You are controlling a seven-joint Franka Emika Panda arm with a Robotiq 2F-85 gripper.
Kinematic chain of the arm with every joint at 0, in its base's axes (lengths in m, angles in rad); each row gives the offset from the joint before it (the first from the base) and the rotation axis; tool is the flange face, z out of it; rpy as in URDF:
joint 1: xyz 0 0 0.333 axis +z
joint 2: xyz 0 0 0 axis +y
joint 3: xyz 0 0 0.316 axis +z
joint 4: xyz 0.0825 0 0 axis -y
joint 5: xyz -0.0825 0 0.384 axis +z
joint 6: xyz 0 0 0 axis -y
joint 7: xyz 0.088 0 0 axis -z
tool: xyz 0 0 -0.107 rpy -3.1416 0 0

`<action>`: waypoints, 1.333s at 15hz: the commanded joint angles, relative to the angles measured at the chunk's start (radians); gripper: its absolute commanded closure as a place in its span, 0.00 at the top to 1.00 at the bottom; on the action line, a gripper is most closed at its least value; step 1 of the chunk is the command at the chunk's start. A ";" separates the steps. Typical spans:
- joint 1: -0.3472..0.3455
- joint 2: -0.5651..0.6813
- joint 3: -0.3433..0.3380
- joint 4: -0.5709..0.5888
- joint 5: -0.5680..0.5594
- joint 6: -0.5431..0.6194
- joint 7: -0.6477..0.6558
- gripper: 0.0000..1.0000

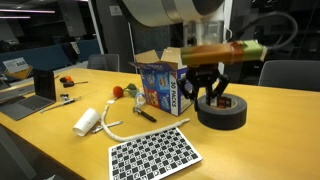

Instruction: Put the roll of tape in the box

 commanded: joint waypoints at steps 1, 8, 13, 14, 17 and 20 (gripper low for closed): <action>0.051 -0.087 0.040 0.116 -0.103 -0.117 0.119 0.21; 0.139 -0.060 0.120 0.391 -0.170 -0.168 0.192 0.20; 0.188 0.027 0.149 0.514 -0.129 -0.111 0.189 0.20; 0.198 0.049 0.154 0.531 -0.110 -0.091 0.188 0.20; 0.218 0.116 0.164 0.564 -0.051 0.004 0.173 0.20; 0.228 0.191 0.180 0.598 0.014 0.077 0.150 0.20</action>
